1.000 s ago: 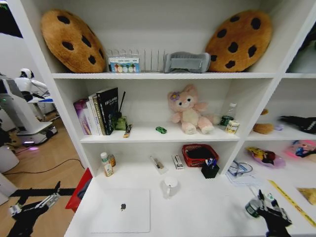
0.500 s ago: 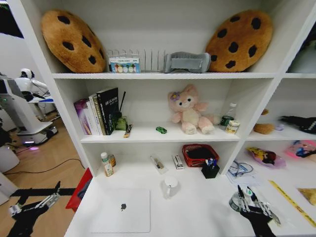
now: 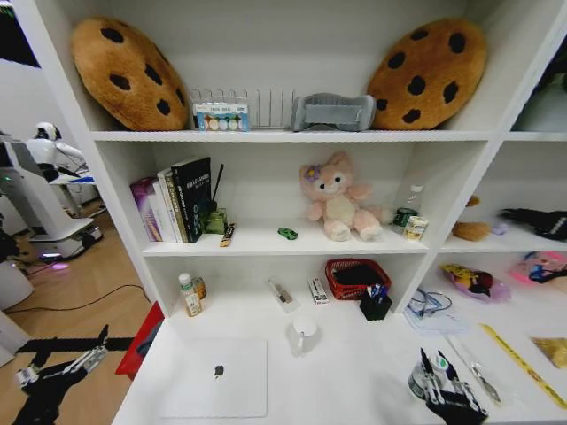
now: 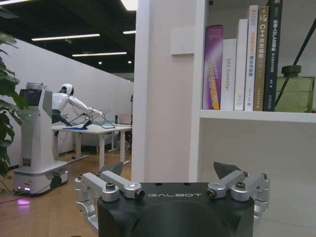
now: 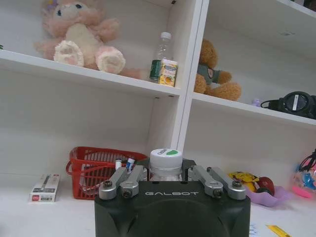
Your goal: Organize the objects on the table.
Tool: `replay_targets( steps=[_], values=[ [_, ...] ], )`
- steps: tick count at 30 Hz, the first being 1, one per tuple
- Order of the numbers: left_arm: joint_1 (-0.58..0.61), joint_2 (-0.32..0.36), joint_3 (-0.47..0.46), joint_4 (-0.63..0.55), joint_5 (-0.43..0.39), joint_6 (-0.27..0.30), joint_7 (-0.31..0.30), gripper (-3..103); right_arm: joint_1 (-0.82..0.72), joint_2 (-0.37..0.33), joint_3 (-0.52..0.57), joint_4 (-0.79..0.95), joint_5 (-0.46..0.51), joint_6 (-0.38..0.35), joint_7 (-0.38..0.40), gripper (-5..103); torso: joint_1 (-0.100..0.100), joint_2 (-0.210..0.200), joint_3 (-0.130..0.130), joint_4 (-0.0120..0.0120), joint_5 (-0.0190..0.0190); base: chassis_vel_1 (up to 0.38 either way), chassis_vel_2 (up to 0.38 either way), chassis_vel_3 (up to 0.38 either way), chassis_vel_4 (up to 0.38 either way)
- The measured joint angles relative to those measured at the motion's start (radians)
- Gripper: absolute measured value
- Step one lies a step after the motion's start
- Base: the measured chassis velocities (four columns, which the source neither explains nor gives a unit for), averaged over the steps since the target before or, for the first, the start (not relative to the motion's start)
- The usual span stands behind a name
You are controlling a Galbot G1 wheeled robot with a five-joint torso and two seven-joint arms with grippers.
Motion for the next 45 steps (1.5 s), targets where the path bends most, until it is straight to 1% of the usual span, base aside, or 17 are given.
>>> replay_targets(
  steps=[7, 9, 14, 15, 16, 17, 21, 22, 25, 27, 28, 29, 30, 31, 33, 37, 45],
  values=[
    [0.0, 0.0, 0.0, 0.0, 0.0, 0.0, 0.0, 100, 0.037, 0.01, -0.01, -0.011, -0.002, -0.015, 0.004, 30, 0.0, 0.0, 0.0, -0.0001, 0.0006, -0.209, -0.217, 0.222, 0.217],
    [0.0, 0.0, 0.0, 0.0, 0.0, 0.0, 0.0, 100, 0.051, 0.009, -0.009, -0.013, 0.002, -0.026, 0.007, 30, 0.0, 0.0, 0.0, 0.0001, -0.0005, -0.243, -0.234, 0.261, 0.237],
    [0.0, 0.0, 0.0, 0.0, 0.0, 0.0, 0.0, 100, 0.065, 0.007, -0.006, -0.011, 0.012, -0.043, 0.008, 30, 0.0, 0.0, 0.0, 0.0001, 0.0008, -0.273, -0.262, 0.286, 0.284],
    [0.0, 0.0, 0.0, 0.0, 0.0, 0.0, 0.0, 100, 0.069, 0.006, -0.007, -0.006, 0.014, -0.049, 0.008, 30, 0.0, 0.0, 0.0, -0.0001, -0.0013, -0.33, -0.342, 0.36, 0.326],
    [0.0, 0.0, 0.0, 0.0, 0.0, 0.0, 0.0, 100, 0.07, 0.006, -0.01, -0.001, 0.015, -0.049, 0.01, 30, 0.0, 0.0, 0.0, 0.0003, -0.0011, -0.334, -0.315, 0.36, 0.332],
    [0.0, 0.0, 0.0, 0.0, 0.0, 0.0, 0.0, 100, 0.072, 0.004, -0.014, 0.0, 0.017, -0.048, 0.011, 30, 0.0, 0.0, 0.0, 0.0, 0.0012, -0.334, -0.324, 0.306, 0.332],
    [0.0, 0.0, 0.0, 0.0, 0.0, 0.0, 0.001, 100, 0.071, 0.003, -0.019, 0.007, 0.032, -0.039, 0.018, 30, 0.0, 0.0, 0.0, 0.0, 0.0011, -0.305, -0.32, 0.283, 0.313],
    [0.0, 0.0, 0.0, 0.0, 0.0, 0.0, 0.001, 100, 0.063, 0.004, -0.021, 0.025, 0.04, -0.04, 0.039, 30, 0.0, 0.0, 0.0, 0.0005, -0.0005, -0.12, -0.207, 0.281, 0.258],
    [0.0, 0.0, 0.0, 0.0, 0.0, 0.0, 0.001, 100, 0.043, 0.01, -0.029, 0.05, 0.038, -0.07, 0.095, 30, 0.0, 0.0, 0.0, 0.0007, 0.0013, -0.031, -0.183, 0.137, 0.177],
    [0.0, 0.0, 0.0, 0.0, 0.0, 0.0, 0.001, 100, -0.003, 0.028, -0.039, 0.087, 0.039, -0.141, 0.189, 30, 0.0, 0.0, 0.0, -0.0007, -0.0001, 0.007, -0.139, 0.052, -0.007],
    [0.0, 0.0, 0.0, 0.0, 0.0, 0.0, 0.001, 100, -0.003, 0.028, -0.039, 0.087, 0.039, -0.141, 0.189, 30, 0.0, 0.0, 0.0, -0.0007, -0.0001, 0.0, -0.107, 0.023, -0.039],
    [0.0, 0.0, 0.0, 0.0, 0.0, 0.0, 0.001, 100, -0.02, 0.036, -0.043, 0.096, 0.043, -0.168, 0.235, 30, 0.0, 0.0, 0.0, -0.0015, -0.0014, -0.043, -0.008, 0.023, -0.056],
    [0.0, 0.0, 0.0, 0.0, 0.0, 0.0, 0.001, 100, -0.041, 0.048, -0.047, 0.102, 0.058, -0.203, 0.308, 30, 0.0, 0.0, 0.0, -0.0007, -0.0003, 0.021, 0.088, -0.052, -0.056],
    [0.0, 0.0, 0.0, 0.0, 0.0, 0.0, 0.001, 100, -0.041, 0.048, -0.047, 0.102, 0.058, -0.203, 0.308, 30, 0.0, 0.0, 0.0, -0.0007, -0.0003, 0.021, 0.088, -0.052, -0.056],
    [0.0, 0.0, 0.0, 0.0, 0.0, 0.0, 0.0, 100, -0.062, 0.057, -0.051, 0.089, 0.074, -0.227, 0.4, 30, 0.0, 0.0, 0.0, 0.0004, -0.001, 0.05, 0.14, -0.038, -0.057],
    [0.0, 0.0, 0.0, 0.0, 0.0, 0.0, 0.0, 100, -0.083, 0.063, -0.065, 0.021, 0.132, -0.237, 0.457, 30, 0.0, 0.0, 0.0, 0.0002, 0.0, 0.053, 0.072, -0.021, -0.028],
    [0.0, 0.0, 0.0, 0.0, 0.0, 0.0, 0.0, 100, 0.004, 0.058, -0.072, -0.255, 0.218, -0.194, 0.422, 30, 0.0, 0.0, 0.0, 0.0, 0.0003, 0.0, 0.0, 0.0, 0.0]
  ],
)
